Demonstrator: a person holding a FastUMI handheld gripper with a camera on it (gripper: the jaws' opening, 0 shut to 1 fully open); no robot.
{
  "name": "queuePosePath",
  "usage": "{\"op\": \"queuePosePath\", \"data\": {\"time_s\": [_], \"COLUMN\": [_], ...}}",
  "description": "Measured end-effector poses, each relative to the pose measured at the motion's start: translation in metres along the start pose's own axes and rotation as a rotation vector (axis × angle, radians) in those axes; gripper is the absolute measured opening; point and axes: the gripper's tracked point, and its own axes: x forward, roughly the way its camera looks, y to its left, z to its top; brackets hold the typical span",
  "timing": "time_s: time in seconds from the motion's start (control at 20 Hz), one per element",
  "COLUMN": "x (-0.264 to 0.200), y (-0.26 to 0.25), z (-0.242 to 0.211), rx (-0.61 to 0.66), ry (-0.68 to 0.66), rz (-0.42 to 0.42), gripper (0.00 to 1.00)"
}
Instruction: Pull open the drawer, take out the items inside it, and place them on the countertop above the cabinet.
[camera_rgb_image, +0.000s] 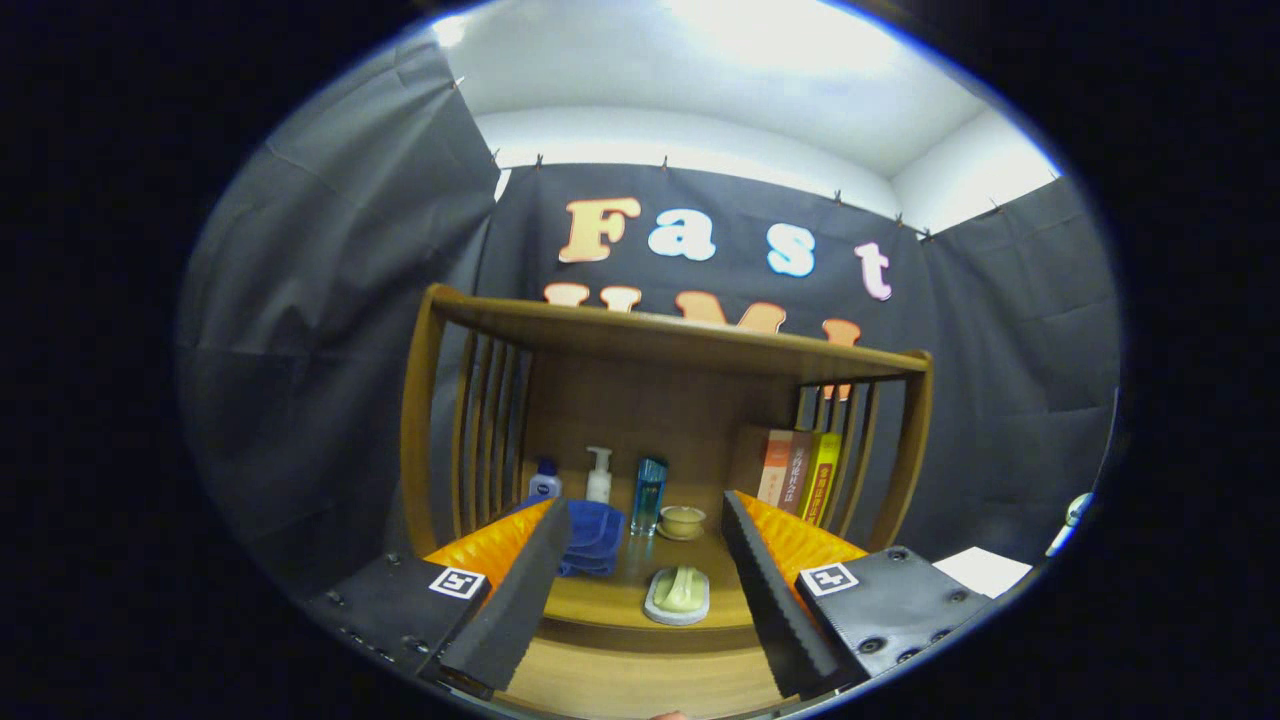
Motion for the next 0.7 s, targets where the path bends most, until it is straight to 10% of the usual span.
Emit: {"op": "queuePosePath", "data": {"time_s": [0.7], "x": [-0.141], "y": [-0.029], "z": [-0.027], "rx": [0.091], "ry": [-0.166], "rz": [-0.03], "gripper": [0.98]}}
